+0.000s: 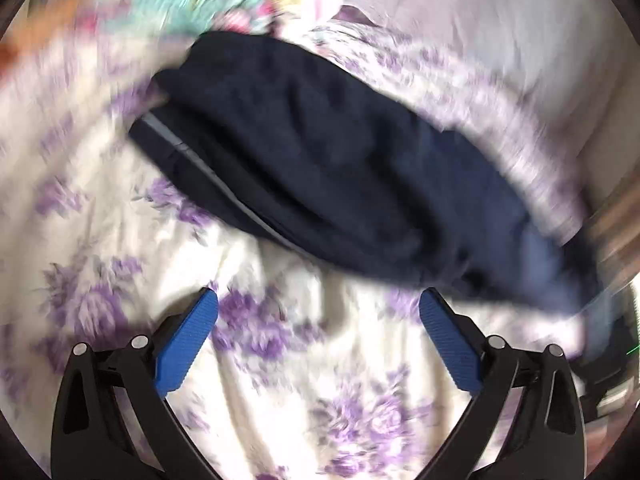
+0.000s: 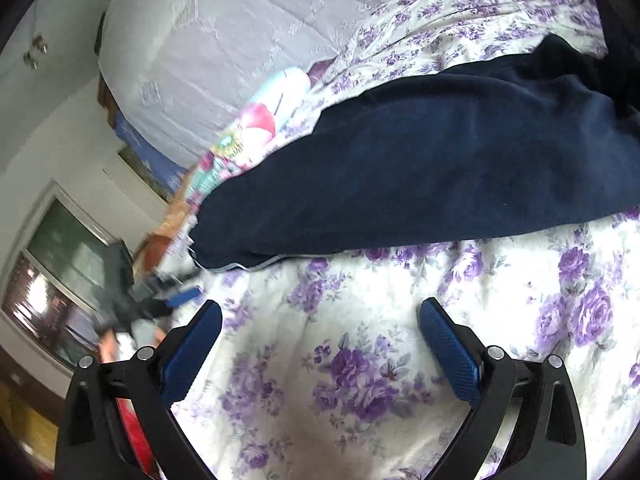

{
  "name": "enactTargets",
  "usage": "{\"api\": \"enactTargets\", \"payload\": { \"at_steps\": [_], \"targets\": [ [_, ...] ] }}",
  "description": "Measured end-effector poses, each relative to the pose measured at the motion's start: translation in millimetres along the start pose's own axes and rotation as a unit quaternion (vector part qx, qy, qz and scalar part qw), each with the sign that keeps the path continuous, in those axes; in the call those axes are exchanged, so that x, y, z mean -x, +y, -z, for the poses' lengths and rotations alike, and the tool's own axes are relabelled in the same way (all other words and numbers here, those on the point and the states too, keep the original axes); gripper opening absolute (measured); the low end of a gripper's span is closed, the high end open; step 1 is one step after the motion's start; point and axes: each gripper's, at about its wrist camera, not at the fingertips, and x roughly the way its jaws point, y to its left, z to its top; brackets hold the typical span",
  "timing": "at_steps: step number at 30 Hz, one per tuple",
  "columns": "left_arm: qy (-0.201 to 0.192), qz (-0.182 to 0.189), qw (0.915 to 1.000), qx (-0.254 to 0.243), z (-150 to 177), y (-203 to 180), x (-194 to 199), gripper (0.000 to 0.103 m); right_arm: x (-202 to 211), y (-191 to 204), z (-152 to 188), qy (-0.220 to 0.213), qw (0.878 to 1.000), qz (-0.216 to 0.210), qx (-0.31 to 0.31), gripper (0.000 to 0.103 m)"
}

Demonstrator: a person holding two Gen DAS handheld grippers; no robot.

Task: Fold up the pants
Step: 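Grasp the navy sweatpants with the left gripper while the right gripper grasps the leg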

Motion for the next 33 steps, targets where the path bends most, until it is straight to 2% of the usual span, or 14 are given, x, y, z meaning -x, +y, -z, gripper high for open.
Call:
{"api": "enactTargets", "payload": {
  "at_steps": [1,3,7,13,14,15,16,17,18,20,24,27,30,33],
  "targets": [
    [0.004,0.032,0.9991,0.029,-7,11,2,0.098,-2,4,0,0.002,1.0,0.008,0.006,0.1],
    [0.005,0.045,0.9981,0.042,-15,16,2,0.098,-2,9,0,0.004,1.0,0.015,0.012,0.1],
    [-0.006,0.032,0.9991,0.028,-30,11,-14,0.098,0,1,-2,0.003,1.0,0.001,-0.008,0.1],
    [-0.065,0.002,0.9965,0.052,-44,7,-23,0.093,2,-5,0,0.003,1.0,-0.001,-0.017,0.1],
    [-0.074,-0.015,0.9957,0.053,-47,9,-23,0.076,2,-6,-1,0.002,1.0,-0.002,-0.021,0.1],
    [-0.085,-0.043,0.9939,0.056,-48,8,-27,0.053,3,-9,-3,-0.001,1.0,-0.007,-0.03,0.1],
    [-0.093,-0.075,0.9913,0.056,-45,9,-28,0.041,6,-12,-3,-0.005,0.999,-0.011,-0.038,0.099],
    [-0.099,-0.081,0.9898,0.062,-43,11,-27,0.029,10,-16,-5,-0.015,0.999,-0.015,-0.05,0.098],
    [-0.105,-0.068,0.9896,0.071,-40,16,-23,0.021,12,-18,-7,-0.022,0.998,-0.014,-0.057,0.098],
    [-0.11,-0.034,0.9889,0.093,-35,23,-10,0.015,19,-25,-8,-0.039,0.997,-0.008,-0.07,0.094],
    [-0.152,-0.001,0.9848,0.084,-11,20,48,0.014,46,-43,-7,-0.079,0.991,0.011,-0.111,0.093],
    [-0.195,-0.039,0.9773,0.074,19,36,101,0.014,73,-57,7,-0.108,0.985,0.022,-0.136,0.093],
    [-0.181,-0.074,0.9749,0.106,41,76,114,0.014,75,-62,5,-0.097,0.985,0.037,-0.137,0.093],
    [-0.15,-0.085,0.9773,0.123,70,99,97,0.015,58,-61,-11,-0.069,0.986,0.084,-0.126,0.094]
  ]
}}
